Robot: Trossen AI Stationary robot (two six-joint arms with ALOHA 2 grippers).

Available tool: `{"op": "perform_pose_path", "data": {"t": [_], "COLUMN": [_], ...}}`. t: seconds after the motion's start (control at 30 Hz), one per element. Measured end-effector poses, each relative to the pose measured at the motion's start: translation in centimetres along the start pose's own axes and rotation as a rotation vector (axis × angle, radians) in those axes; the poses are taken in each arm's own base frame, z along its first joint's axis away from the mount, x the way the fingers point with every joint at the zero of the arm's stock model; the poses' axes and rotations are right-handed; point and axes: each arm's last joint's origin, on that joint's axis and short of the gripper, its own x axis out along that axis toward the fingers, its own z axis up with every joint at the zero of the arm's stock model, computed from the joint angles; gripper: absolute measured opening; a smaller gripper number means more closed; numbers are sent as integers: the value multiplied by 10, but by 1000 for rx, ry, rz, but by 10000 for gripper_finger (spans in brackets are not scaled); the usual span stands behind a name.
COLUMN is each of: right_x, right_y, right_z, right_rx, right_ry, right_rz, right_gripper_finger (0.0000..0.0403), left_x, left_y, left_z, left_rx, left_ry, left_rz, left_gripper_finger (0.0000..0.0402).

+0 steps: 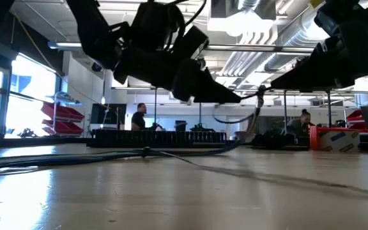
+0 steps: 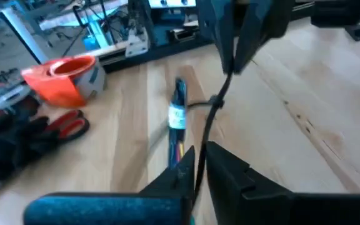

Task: Ziptie cables
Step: Wrap the black zip tie around the colored cable bundle

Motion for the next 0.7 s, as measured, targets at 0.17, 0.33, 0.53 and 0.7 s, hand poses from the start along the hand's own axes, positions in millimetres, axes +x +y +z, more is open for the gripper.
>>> {"op": "perform_pose_path", "data": {"t": [0.17,0.33,0.53,0.7], "right_x": [5,14,23,25], "right_y": [-3,-8,-15,-17], "right_z": [3,6,7,7], "right_rx": [35,120,186,192], "right_ry": [-10,4,24,23], "right_rz": [-15,5,1,-11], "right_gripper_finger": [0,0,0,0], "left_x": [-3,-3,-3,1], "left_y": [-3,-7,-8,-5], "left_z": [-8,-7,-4,-5], "left_rx": [-25,117,259,239], "left_ry": [23,18,19,-48], "left_rz": [-43,-52,17,38], "left_gripper_finger": [68,130,161,163]}}
